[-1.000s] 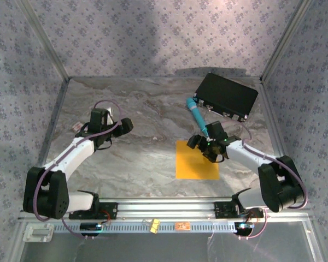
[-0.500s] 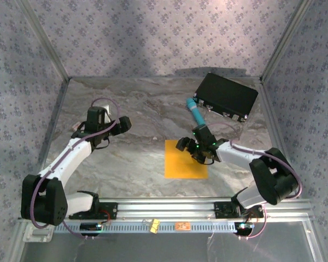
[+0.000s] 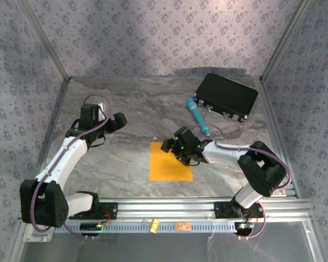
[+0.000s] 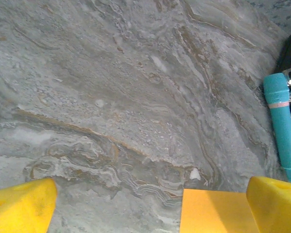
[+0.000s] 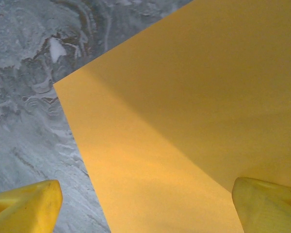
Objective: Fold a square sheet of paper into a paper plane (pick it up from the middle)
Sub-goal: Move the square sheet of paper to the center of the table, then first fold the square sheet of paper in half at the center of the table.
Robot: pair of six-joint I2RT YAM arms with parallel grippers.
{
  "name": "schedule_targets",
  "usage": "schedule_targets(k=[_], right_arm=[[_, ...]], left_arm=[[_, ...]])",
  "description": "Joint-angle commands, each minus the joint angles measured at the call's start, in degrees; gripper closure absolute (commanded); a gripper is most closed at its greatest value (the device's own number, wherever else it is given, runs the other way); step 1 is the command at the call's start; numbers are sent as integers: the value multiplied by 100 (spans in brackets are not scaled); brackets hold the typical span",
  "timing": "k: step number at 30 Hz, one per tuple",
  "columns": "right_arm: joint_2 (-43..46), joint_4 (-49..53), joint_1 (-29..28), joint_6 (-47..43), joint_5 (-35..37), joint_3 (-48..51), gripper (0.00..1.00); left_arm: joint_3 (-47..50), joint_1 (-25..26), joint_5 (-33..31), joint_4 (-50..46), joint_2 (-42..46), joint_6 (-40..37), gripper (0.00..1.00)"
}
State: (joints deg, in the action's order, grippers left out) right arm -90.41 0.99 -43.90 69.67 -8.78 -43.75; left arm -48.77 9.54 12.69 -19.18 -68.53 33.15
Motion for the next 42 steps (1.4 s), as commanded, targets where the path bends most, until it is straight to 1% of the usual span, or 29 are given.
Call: schedule_targets(k=[1,3,4,7,9,14,18,21,23,24,27,29,32,35,38,42], right_arm=[[69,-36,97,-60,21,8,7],[292,362,132,-327,246,-46,6],[346,479,204,-462,210,-30,6],[402,334,387,-737,-226,188,7],[378,101,420,-788,-343,358,7],[50,-129,404,-600,-294,420,8],[-62,-262,231,-233,93,449,8],[-199,-211,114,287,441,476,9],[-311,-635,31,535,527,572,9],[-364,-764,16,546,483,556,9],[-331,-664,-31,446,483,316,9],[-222,-708,-23,275,399,204,8],[83,-507,45,-113,340,6,7],[508,-221,160,-483,383,-46,5],[887,404,311,-743,705,-22,4],[1387,1022,603,-1027,885,201,2]], left_arm=[[203,77,348,-145,293,337,0],[321,236,352,-80,420,406,0],[363,320,327,-92,450,428,0],[322,480,431,-233,447,498,0],[315,605,442,-265,431,491,0],[348,673,489,-341,413,429,0],[395,672,516,-375,405,371,0],[410,673,514,-383,395,351,0],[399,672,570,-402,383,308,0],[382,672,601,-418,391,282,0],[343,672,707,-536,393,198,0],[326,697,744,-606,402,166,1],[294,805,718,-738,316,146,3],[87,1125,575,-1001,59,130,6],[-234,1560,332,-1327,-346,146,10],[-748,2279,-231,-1734,-991,367,11]])
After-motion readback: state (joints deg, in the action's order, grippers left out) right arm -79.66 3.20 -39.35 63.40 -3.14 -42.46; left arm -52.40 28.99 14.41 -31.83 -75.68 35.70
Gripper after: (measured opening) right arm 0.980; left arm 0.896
